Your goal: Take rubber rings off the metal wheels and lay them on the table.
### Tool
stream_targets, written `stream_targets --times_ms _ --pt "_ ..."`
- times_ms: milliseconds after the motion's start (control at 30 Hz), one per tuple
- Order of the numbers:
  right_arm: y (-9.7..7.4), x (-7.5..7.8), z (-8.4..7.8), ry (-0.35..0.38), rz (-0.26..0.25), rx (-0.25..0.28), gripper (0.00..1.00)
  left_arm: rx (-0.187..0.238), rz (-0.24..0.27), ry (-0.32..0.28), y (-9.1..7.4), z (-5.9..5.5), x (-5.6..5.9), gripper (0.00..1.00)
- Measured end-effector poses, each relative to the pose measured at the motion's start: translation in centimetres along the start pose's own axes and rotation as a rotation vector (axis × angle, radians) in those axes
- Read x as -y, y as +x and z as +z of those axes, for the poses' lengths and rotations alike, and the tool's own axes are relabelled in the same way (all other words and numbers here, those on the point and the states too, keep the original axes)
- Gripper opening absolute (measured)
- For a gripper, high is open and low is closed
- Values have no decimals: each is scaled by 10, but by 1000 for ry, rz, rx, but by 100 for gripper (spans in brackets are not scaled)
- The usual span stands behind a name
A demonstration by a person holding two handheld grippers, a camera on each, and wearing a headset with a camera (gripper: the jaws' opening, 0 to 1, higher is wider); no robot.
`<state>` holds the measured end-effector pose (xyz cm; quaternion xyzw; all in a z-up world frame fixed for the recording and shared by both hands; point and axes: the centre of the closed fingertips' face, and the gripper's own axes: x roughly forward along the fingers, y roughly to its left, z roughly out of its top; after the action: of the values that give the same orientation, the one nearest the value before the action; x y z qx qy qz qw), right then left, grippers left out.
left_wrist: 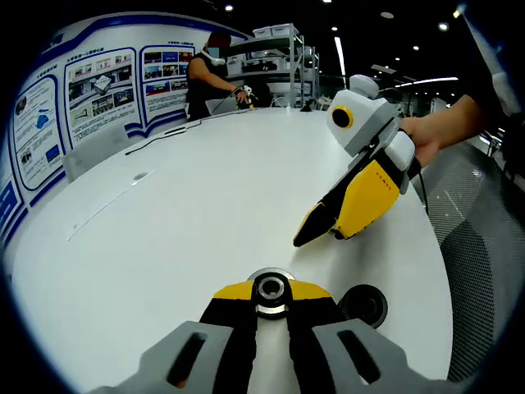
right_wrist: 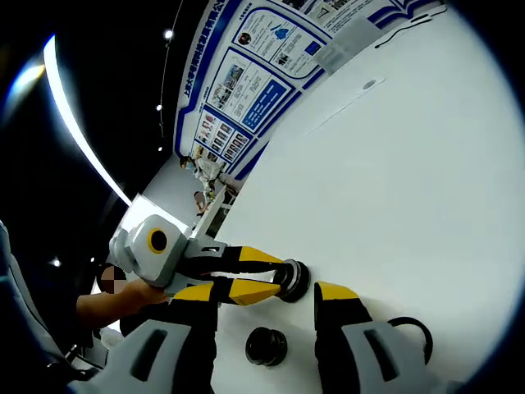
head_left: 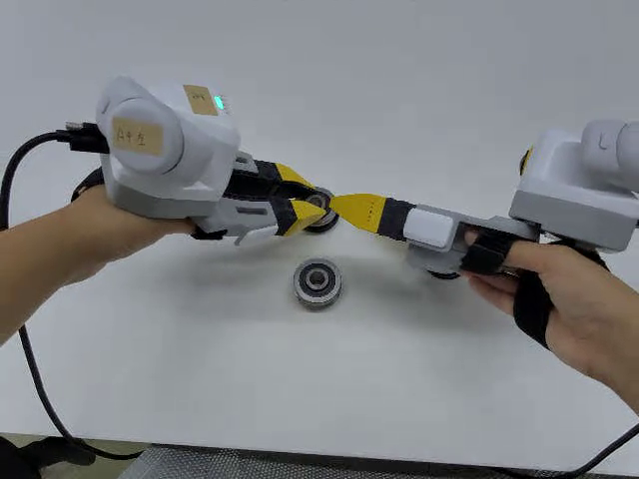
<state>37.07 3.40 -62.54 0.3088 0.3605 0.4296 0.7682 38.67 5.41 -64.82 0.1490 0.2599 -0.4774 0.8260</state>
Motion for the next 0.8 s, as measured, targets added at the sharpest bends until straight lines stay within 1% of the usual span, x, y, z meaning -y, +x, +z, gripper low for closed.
stream_targets --times_ms 200,267,400,567,700,800 --pt "16 -1 0 13 27 -22 58 2 -2 12 2 0 -1 13" --pt "21 -2 -2 15 35 -34 58 2 -2 13 2 1 -1 13" --pt "27 -1 -3 12 40 -43 59 4 -1 13 3 1 -2 13" --pt "28 -2 -4 14 44 -47 59 4 1 13 5 1 -2 13" --pt "28 -4 -5 33 58 -54 58 6 2 11 5 2 -2 13" --pt "27 -5 -5 30 60 -54 57 5 2 13 6 1 -2 13"
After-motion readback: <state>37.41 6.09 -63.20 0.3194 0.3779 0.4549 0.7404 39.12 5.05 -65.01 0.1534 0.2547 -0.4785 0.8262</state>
